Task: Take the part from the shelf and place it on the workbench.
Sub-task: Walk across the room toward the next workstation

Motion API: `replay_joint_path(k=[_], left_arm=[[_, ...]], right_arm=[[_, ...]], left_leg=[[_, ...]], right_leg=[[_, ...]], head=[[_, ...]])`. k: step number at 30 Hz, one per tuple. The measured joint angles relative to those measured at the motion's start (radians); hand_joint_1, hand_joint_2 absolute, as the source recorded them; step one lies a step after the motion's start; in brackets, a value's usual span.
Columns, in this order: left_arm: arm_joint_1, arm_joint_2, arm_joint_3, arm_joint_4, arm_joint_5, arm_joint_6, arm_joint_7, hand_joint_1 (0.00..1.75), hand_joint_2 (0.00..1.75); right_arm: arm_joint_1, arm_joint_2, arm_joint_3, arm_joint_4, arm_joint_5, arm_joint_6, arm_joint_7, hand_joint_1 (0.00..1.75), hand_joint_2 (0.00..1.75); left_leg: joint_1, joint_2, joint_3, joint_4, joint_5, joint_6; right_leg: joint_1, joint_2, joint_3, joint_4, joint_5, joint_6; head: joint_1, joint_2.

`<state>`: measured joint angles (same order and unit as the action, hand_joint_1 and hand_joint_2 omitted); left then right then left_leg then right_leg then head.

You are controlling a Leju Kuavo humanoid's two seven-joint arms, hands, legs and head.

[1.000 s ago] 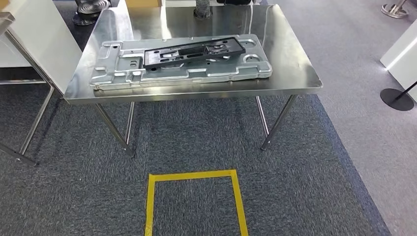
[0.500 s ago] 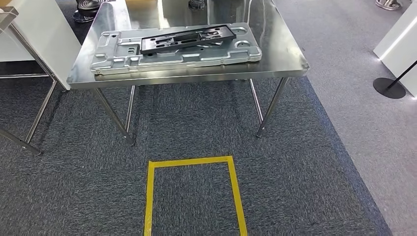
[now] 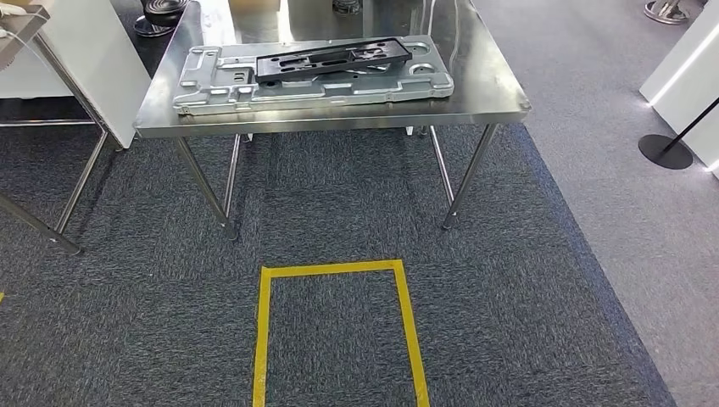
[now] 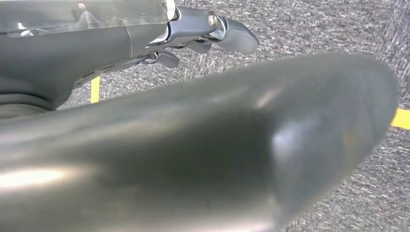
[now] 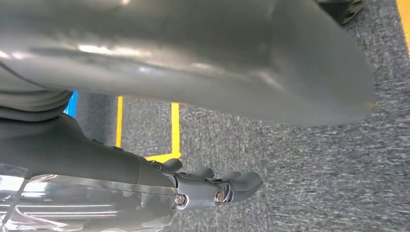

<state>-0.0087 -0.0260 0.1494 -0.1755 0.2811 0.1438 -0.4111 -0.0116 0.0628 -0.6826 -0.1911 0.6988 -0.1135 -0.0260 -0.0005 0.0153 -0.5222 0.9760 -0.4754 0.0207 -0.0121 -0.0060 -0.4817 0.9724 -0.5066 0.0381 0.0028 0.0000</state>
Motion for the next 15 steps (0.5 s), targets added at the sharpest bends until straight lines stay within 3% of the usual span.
replay_joint_path(k=[1, 3, 5, 7, 9, 10, 11, 13, 15], left_arm=[[-0.001, 0.000, 0.000, 0.000, 0.000, 0.000, 0.000, 0.00, 0.00], [-0.001, 0.001, 0.000, 0.000, 0.000, -0.002, -0.003, 0.00, 0.87], [-0.001, 0.002, 0.000, 0.000, 0.000, -0.006, -0.002, 0.00, 1.75], [0.000, 0.003, 0.000, 0.000, 0.000, -0.009, 0.003, 0.00, 1.75], [0.002, 0.003, 0.000, 0.000, 0.000, -0.011, 0.007, 0.00, 1.75], [0.003, 0.003, 0.000, 0.000, 0.000, -0.011, 0.010, 0.00, 1.75], [0.004, 0.003, 0.000, 0.000, 0.000, -0.011, 0.013, 0.00, 1.75], [0.004, 0.003, 0.000, 0.000, 0.000, -0.012, 0.016, 0.00, 1.75], [0.003, 0.001, 0.000, 0.000, 0.000, -0.012, 0.018, 0.00, 1.75]], right_arm=[[-0.001, 0.000, -0.002, 0.000, 0.000, 0.000, 0.000, 0.00, 0.00], [-0.001, 0.000, -0.006, 0.000, 0.000, 0.008, 0.005, 0.00, 0.00], [-0.002, 0.001, -0.010, 0.000, -0.002, 0.029, 0.015, 0.00, 0.87], [-0.004, 0.002, -0.015, 0.000, -0.006, 0.048, 0.028, 0.00, 1.75], [-0.003, 0.002, -0.019, 0.000, -0.008, 0.059, 0.042, 0.00, 1.75], [-0.003, 0.002, -0.021, 0.000, -0.007, 0.064, 0.049, 0.00, 1.75], [-0.003, 0.002, -0.022, 0.000, -0.007, 0.069, 0.057, 0.00, 1.75], [-0.004, 0.002, -0.024, 0.000, -0.004, 0.075, 0.071, 0.00, 1.75], [-0.005, -0.001, -0.029, 0.000, -0.003, 0.077, 0.080, 0.00, 0.87]], left_leg=[[-0.001, 0.000, -0.002, 0.001, 0.003, -0.005], [0.001, 0.000, -0.004, 0.002, 0.007, -0.016], [0.003, -0.003, -0.021, 0.040, -0.022, -0.026], [0.005, -0.006, -0.072, 0.157, -0.094, -0.032], [0.006, -0.006, -0.124, 0.283, -0.148, -0.035], [0.006, -0.006, -0.129, 0.303, -0.148, -0.035], [0.007, -0.006, -0.114, 0.282, -0.129, -0.034], [0.009, -0.007, -0.043, 0.149, -0.068, -0.034], [0.014, -0.011, 0.006, 0.047, -0.039, -0.031]], right_leg=[[0.003, 0.000, 0.005, -0.014, 0.001, -0.008], [0.004, 0.000, 0.000, -0.015, 0.009, -0.022], [0.001, -0.003, -0.004, -0.022, 0.020, -0.037], [0.002, -0.004, -0.012, -0.024, 0.027, -0.046], [0.005, -0.005, -0.021, -0.020, 0.030, -0.049], [0.006, -0.005, -0.025, -0.016, 0.030, -0.049], [0.006, -0.004, -0.028, -0.010, 0.030, -0.048], [0.008, -0.003, -0.033, 0.002, 0.026, -0.044], [0.016, -0.001, -0.041, 0.020, 0.017, -0.043]], head=[[-0.001, 0.000], [-0.002, 0.000], [-0.004, 0.000], [-0.006, 0.000], [-0.007, 0.000], [-0.008, 0.000], [-0.008, 0.000], [-0.008, 0.000], [-0.007, 0.000]])
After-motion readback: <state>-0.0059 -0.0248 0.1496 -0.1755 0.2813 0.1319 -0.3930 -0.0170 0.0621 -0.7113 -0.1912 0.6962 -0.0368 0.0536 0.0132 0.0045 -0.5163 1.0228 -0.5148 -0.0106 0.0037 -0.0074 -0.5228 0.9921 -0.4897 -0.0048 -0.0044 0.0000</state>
